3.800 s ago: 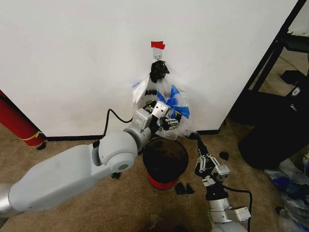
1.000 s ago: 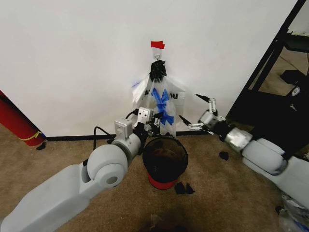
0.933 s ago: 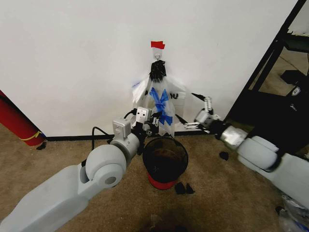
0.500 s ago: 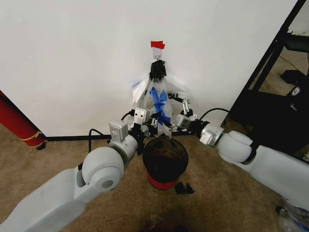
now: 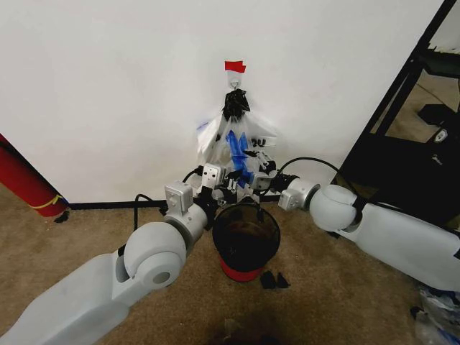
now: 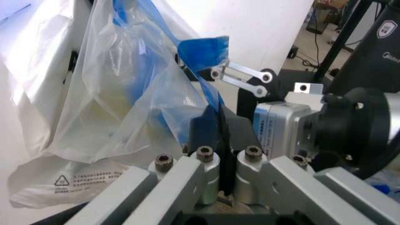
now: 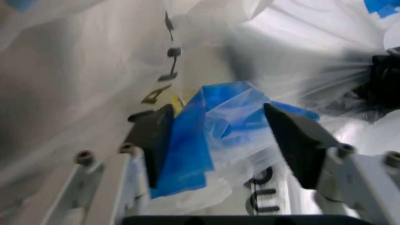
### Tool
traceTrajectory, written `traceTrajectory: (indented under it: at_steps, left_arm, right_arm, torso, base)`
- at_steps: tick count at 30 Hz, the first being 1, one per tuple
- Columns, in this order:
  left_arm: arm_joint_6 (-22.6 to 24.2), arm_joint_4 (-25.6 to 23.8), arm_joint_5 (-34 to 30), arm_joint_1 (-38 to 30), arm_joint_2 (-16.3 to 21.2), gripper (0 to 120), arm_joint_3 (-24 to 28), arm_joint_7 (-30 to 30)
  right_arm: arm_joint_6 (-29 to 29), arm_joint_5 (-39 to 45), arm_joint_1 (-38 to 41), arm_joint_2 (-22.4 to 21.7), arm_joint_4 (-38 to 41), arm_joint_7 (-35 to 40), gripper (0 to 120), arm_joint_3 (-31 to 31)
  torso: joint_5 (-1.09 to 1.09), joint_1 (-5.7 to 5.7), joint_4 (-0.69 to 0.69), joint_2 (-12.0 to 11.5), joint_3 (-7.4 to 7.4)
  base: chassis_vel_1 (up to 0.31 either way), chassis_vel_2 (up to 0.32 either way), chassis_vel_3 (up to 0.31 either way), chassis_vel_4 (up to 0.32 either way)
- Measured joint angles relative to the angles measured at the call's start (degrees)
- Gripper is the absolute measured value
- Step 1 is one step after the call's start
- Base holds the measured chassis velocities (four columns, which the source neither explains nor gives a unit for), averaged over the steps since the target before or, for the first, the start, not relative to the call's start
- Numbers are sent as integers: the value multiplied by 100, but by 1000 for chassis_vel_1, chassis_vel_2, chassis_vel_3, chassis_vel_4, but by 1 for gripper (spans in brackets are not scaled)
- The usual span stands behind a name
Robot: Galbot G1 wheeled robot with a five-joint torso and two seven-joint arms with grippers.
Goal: Pick up the garbage bag from the wall and place it over the trash bin.
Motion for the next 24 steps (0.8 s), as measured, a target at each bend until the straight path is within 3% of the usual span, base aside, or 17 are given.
traceTrajectory:
  at_steps: [9, 14, 21, 24]
  left_arm:
    - [-1, 19, -21, -51, -6, 0, 28, -3]
    - [-5, 23, -22, -57, -3, 0, 36, -8]
    - [-22, -18, -25, 16, 46, 0, -80, -8]
    - [-32, -47, -14, 69, 61, 0, -130, -4]
  right_arm:
    - [-1391, 1109, -25, -88, 456, 268, 17, -8]
    - [-1737, 1514, -101, 15, 454, 619, 2, 99]
    - [-1766, 1975, -454, 80, 474, 1260, 0, 508]
    - [-1366, 2233, -1025, 63, 565, 1527, 0, 1124]
  torso:
    - [0, 0, -1, 1, 0]
    - [1, 0, 0, 1, 0]
    - [0, 0, 1, 1, 0]
    - [0, 0, 2, 1, 0]
  base:
    - [0, 0, 0, 0]
    - [0, 0, 0, 0]
    - [0, 0, 0, 0]
    - [0, 0, 0, 0]
